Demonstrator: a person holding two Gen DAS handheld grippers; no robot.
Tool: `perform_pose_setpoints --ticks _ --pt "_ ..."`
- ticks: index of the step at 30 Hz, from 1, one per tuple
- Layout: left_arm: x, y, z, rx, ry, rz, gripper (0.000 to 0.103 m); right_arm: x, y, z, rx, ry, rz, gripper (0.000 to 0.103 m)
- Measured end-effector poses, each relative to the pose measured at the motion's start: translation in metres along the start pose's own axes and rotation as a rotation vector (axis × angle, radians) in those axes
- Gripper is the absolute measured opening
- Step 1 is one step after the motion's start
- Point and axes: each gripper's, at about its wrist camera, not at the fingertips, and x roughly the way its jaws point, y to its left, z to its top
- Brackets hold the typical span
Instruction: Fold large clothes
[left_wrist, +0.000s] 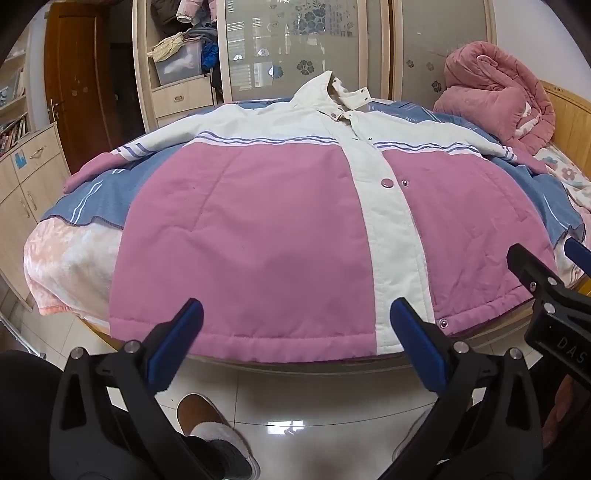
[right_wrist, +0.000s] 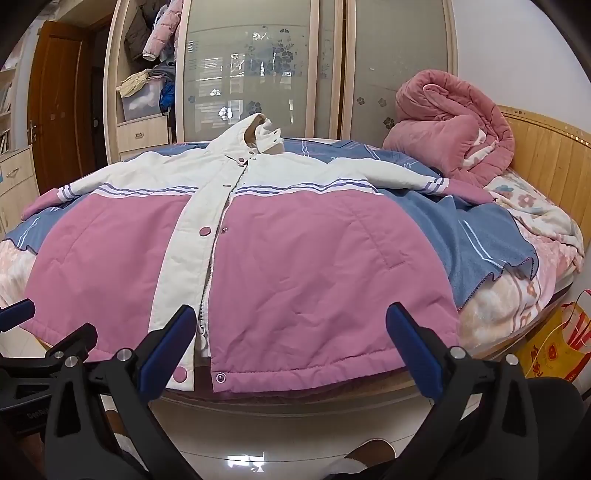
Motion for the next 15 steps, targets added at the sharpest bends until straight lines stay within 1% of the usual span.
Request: perform_pose_setpoints --ticks 15 --pt "-0.002 0.0089 0.0023 -0.021 -0.009 0.01 0.101 -0.0004 0.001 0.0008 0.002 -0.005 0.004 0.102"
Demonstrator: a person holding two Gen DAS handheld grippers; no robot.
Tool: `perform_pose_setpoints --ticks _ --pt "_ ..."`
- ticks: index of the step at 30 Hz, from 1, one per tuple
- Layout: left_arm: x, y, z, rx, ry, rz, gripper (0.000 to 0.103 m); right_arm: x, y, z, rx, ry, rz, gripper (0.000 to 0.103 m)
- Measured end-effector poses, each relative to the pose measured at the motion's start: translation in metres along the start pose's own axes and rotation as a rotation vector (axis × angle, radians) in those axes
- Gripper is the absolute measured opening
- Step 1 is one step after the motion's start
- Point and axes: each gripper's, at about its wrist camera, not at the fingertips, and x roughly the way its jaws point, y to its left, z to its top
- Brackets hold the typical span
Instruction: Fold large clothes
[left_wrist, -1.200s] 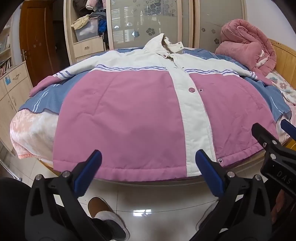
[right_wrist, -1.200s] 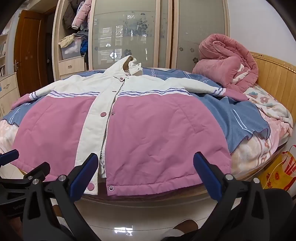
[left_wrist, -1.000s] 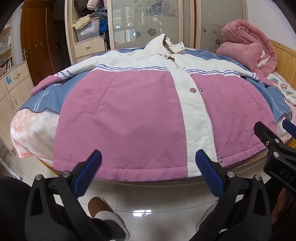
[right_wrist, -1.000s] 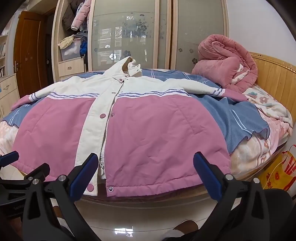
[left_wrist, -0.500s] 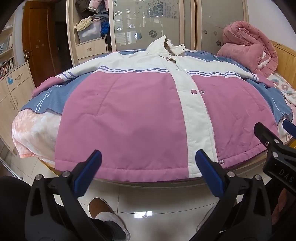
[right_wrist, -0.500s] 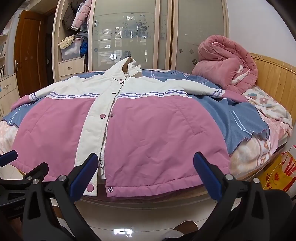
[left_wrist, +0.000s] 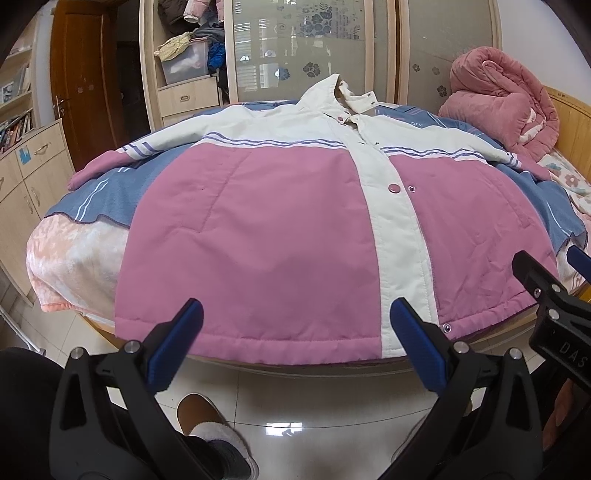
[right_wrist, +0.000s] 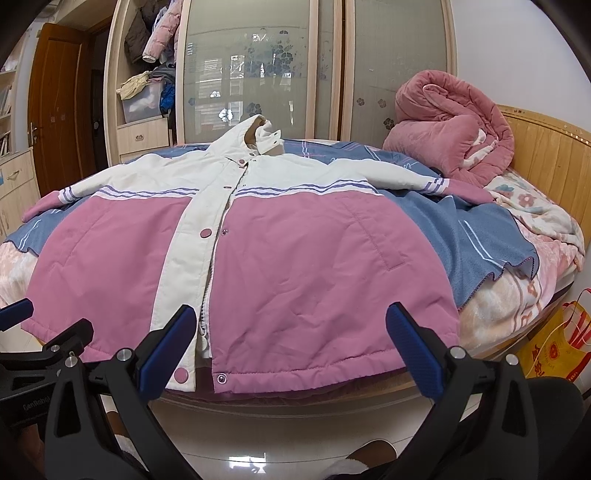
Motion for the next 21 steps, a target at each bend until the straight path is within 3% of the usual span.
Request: perform_pose_setpoints --ticks 21 --pt "-0.013 0.002 0.005 0.018 -0.082 0.018 0.101 0.002 -0.001 -0.003 -0.004 0.009 0.006 0.102"
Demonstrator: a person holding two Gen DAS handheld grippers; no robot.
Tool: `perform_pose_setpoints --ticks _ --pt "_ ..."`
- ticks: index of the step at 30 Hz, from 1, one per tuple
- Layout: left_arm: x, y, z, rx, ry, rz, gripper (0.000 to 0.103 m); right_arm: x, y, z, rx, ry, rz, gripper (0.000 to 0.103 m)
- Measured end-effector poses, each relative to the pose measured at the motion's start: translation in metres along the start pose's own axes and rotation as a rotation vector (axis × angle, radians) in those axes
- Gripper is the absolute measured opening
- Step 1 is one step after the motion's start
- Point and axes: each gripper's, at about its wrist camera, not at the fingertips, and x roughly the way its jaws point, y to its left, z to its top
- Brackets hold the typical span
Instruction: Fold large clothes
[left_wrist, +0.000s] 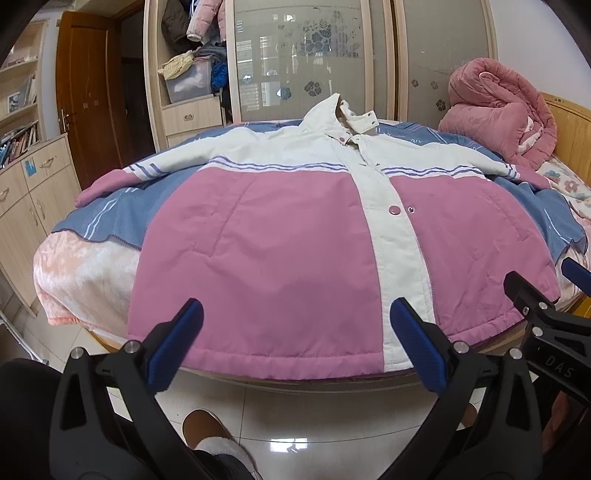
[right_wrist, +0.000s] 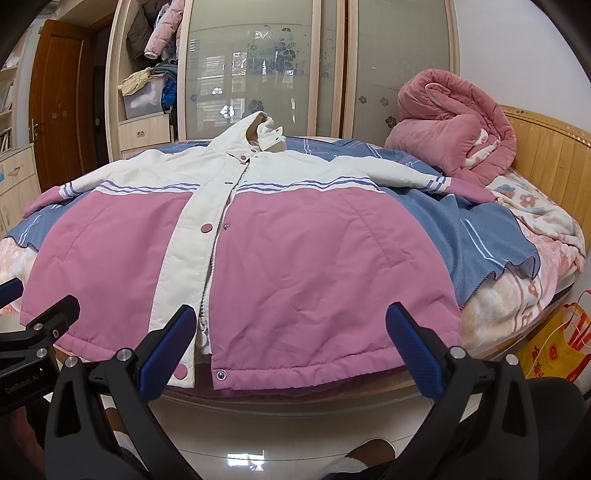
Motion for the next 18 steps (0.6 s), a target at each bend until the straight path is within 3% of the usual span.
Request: perform_pose_setpoints --ticks 18 --pt "-0.0038 -0.0039 0.0009 0.003 -0.018 0.005 0.101 0.0006 -0.0002 -0.0005 0.0 0.002 0.0 0.102"
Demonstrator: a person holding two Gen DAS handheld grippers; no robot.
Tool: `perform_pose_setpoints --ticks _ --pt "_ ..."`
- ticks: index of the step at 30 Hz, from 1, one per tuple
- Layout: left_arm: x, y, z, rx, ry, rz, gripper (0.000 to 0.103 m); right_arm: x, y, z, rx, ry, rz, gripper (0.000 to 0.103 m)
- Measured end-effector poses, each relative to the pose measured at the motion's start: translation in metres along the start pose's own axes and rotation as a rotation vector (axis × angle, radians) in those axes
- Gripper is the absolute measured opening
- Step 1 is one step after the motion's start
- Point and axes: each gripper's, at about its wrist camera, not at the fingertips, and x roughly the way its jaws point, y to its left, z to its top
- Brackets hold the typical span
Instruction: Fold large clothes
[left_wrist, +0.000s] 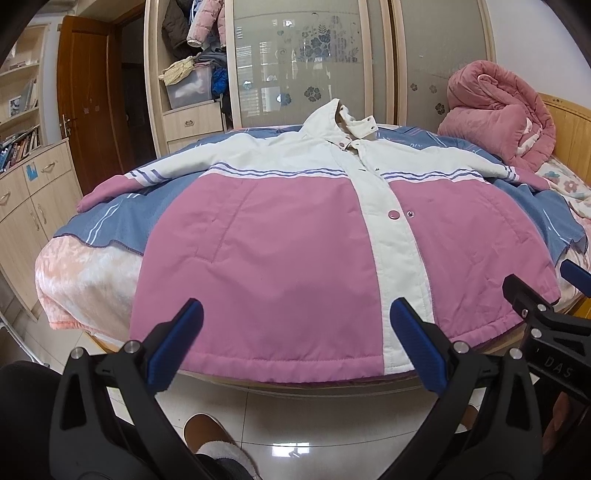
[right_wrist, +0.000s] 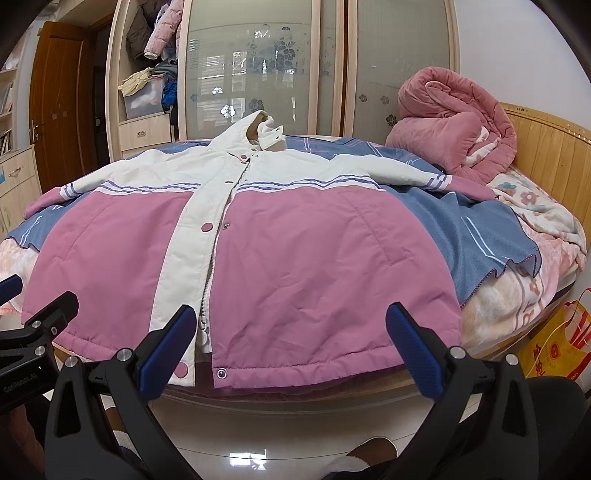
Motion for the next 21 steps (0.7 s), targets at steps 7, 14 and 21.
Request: perform_pose_setpoints --ticks 7,14,21 --pt "-0.0002 0.0002 -0.0001 0.002 -0.001 0.001 0.101 0.0004 0.0003 -0.0002 0.0 0.0 0.0 0.102" --pt "-0.0007 0.0012 -0.0003 0.003 -0.001 0.0 0.101 -0.0001 0.0049 -0.0046 -0.005 0.001 0.003 0.102" --pt "0.0 0.0021 -0.0002 -0.002 0.0 -0.003 0.101 -0.0001 0.0052 -0.0051 -0.006 0.002 0.003 0.102"
